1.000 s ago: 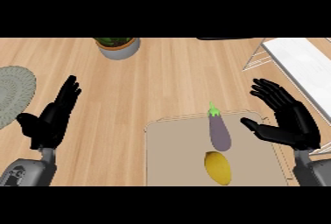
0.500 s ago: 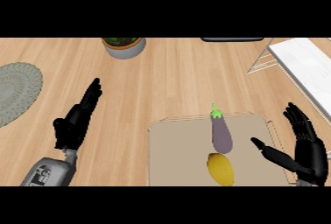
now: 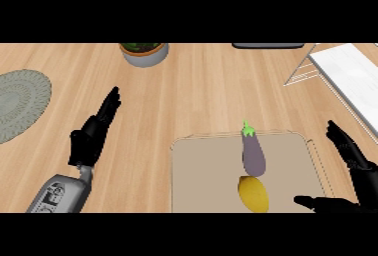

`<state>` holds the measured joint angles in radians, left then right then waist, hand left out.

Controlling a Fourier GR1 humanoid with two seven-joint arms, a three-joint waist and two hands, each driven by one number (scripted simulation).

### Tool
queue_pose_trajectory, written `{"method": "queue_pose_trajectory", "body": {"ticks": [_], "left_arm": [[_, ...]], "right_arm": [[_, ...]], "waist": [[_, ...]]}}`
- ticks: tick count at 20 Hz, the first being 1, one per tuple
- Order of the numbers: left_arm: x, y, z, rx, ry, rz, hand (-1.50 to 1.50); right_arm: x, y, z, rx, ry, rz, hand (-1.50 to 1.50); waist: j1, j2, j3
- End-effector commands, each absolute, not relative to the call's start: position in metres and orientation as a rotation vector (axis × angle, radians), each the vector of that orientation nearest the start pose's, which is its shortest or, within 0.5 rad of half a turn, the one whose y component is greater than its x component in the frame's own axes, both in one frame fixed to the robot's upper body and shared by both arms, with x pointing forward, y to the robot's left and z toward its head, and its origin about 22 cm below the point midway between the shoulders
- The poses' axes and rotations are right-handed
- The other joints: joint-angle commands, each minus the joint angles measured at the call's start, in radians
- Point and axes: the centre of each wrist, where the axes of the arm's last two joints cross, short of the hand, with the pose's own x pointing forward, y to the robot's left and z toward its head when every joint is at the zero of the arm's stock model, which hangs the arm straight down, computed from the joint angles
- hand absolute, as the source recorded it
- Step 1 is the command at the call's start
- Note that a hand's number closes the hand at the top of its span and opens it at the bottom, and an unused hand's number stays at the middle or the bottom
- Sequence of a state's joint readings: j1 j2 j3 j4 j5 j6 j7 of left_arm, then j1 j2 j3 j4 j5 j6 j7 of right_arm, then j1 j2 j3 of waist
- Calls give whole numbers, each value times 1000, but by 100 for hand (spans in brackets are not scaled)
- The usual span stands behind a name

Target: Pick the lemon from the tray and place it in the tiered shelf

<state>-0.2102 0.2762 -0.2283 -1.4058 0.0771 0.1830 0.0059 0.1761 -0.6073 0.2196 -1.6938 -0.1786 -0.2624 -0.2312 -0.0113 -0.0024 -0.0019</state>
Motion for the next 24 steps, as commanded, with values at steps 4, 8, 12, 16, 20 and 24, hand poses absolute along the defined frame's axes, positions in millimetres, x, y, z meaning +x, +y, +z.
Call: {"method": "queue_pose_trajectory", "body": {"ticks": [4,8,12,16,20,24], "left_arm": [[277,238,19,110,-1583,-264,0],[282,226,27,119,-1576,-268,0],[283,226,14,116,-1567,-258,0],[281,211,23,100,-1581,-258,0],[290,204,7,102,-1590,-255,0],[284,225,25,107,-1577,-260,0]], "right_arm": [[184,-292,93,-411,-1541,589,-150],[169,-281,123,-438,-1378,837,-150],[158,-259,137,-548,-1269,998,-150],[154,-236,152,-616,-1183,1046,-150],[155,-208,157,-607,-1195,1033,-150],[154,-194,150,-612,-1194,997,-150]], "waist": [[12,-1,-1],[5,-5,-3],[7,0,-3],[15,0,0],[14,4,0],[14,2,2]]}}
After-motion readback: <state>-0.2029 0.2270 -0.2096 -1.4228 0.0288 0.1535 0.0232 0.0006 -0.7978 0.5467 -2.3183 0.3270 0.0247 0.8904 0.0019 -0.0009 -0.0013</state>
